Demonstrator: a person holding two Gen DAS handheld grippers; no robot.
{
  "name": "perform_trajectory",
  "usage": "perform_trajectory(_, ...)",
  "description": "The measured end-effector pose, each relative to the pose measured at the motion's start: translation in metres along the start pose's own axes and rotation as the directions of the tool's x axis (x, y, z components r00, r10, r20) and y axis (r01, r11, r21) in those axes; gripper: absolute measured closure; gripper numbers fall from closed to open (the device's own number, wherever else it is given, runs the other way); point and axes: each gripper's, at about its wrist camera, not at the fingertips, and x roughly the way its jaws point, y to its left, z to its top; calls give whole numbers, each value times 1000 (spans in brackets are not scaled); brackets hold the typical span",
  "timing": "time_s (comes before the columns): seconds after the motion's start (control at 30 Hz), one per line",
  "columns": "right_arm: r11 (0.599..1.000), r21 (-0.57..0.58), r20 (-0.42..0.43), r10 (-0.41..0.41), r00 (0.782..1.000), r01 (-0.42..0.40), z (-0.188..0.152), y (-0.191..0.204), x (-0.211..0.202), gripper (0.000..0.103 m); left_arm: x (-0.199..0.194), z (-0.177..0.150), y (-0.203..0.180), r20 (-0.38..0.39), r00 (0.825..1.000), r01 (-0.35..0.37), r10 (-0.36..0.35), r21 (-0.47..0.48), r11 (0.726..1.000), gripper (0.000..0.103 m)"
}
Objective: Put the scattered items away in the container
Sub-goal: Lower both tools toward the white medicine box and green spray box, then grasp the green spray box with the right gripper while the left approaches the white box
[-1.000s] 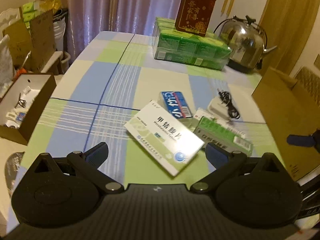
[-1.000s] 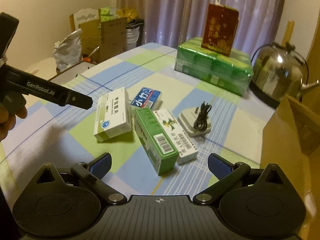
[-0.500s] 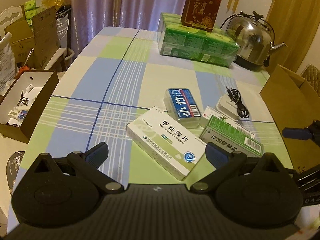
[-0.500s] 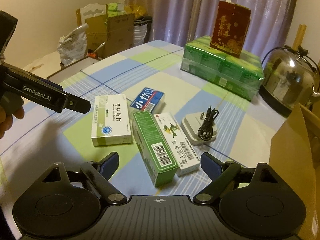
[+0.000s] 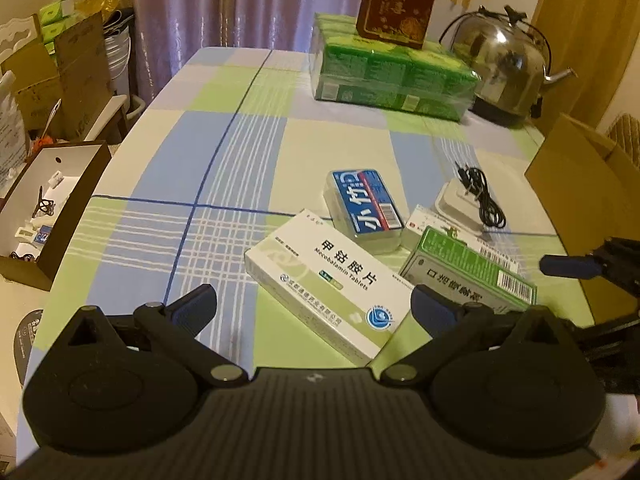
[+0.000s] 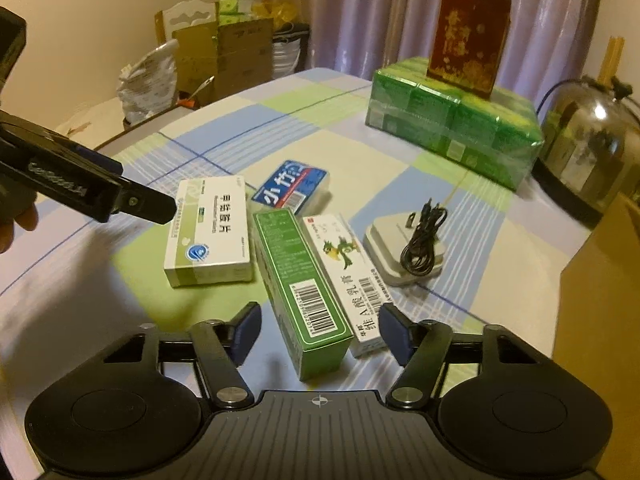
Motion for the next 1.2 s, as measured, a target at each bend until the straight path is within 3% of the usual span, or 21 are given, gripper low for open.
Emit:
perform_trajectory(0.2, 998, 53, -7, 36, 999, -35, -6, -8, 11, 62, 4, 4, -9, 1, 1000, 0, 0, 23, 1000, 2)
perform_trajectory(0.33, 982, 168, -14, 85, 996, -81, -10, -17, 8, 73, 13, 1, -14, -28, 1000, -1, 2, 49, 999, 2)
perform_trajectory(0.43, 935, 334, -24, 134, 991, -119, -17, -28, -1, 73, 17, -2, -14, -41, 999, -2, 4, 60, 998, 2)
perform_trajectory(0.5, 876, 460, -23, 177, 984, -147, -24, -38, -7, 73, 18, -5, -13, -47, 999, -7, 10, 63, 998, 2)
perform_trajectory(0.6, 825, 546, -14, 185, 983, -147, -33, -47, -14, 72, 18, -6, -13, -50, 999, -7, 10, 63, 998, 2)
perform_trajectory(0.67, 849, 518, -13, 128, 992, -103, -37, -45, -20, 63, 18, -7, -17, -52, 999, 0, 4, 72, 997, 2)
perform_trajectory(0.73, 904, 425, -16, 52, 998, -40, -39, -37, -24, 40, 20, -7, -20, -57, 998, 6, -1, 82, 997, 2)
perform_trajectory(0.8, 952, 307, -11, -11, 1000, 14, -41, -25, -24, 38, 22, -9, -23, -66, 998, 10, -4, 94, 996, 2)
perform_trajectory(0.9, 991, 91, 18, -101, 995, 99, -42, 0, -21, 37, 27, -10, -27, -78, 997, 10, -2, 104, 995, 2)
perform_trajectory(0.97, 994, 29, 46, -109, 993, 108, -43, 9, -19, 37, 31, -9, -29, -83, 997, 8, 1, 104, 995, 2)
perform_trajectory(1.07, 993, 105, 43, -58, 997, 54, -45, 1, -14, 38, 36, -7, -34, -79, 997, 3, 7, 121, 993, 2)
perform_trajectory(1.2, 982, 188, 38, -12, 999, 5, -45, -12, -4, 62, 43, -3, -38, -74, 997, -7, 17, 122, 993, 2)
